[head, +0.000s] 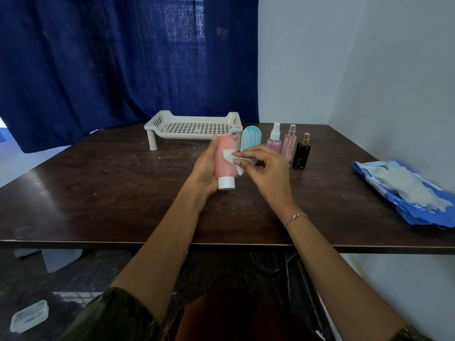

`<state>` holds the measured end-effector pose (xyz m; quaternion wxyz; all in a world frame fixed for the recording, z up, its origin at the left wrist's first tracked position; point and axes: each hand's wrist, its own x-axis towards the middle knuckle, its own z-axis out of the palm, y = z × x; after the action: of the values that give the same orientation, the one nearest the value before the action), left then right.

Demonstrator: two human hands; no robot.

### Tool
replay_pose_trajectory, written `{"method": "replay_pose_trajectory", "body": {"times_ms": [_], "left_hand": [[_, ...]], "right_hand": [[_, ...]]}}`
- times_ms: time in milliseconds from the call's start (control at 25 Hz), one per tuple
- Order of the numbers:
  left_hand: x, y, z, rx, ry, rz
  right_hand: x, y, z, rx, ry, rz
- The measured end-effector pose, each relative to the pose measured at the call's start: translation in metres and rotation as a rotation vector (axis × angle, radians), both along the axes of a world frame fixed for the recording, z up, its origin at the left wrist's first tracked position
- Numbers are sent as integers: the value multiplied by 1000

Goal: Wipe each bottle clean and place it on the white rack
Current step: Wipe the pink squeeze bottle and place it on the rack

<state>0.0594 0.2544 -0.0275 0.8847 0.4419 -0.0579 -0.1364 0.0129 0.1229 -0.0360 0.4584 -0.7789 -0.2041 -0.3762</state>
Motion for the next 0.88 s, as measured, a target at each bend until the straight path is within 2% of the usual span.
{"method": "replay_pose_trajectory", "body": {"times_ms": [240,440,560,640,760,880], "left_hand": [[-7,-5,0,188,4,-66],[-6,-5,-1,176,-17,-45],[-5,-3,0,79,-48,17],[-3,-1,2,32,-4,111],[3,1,0,51,30,268],[9,-1,-8,135,-106,397]], "right_hand": [[4,-5,3,163,3,-141],[7,-7,4,296,175,-17],[4,-2,3,182,219,101],[2,3,0,109,212,165],[2,6,-3,27,180,190],[3,8,-6,-75,139,148]]}}
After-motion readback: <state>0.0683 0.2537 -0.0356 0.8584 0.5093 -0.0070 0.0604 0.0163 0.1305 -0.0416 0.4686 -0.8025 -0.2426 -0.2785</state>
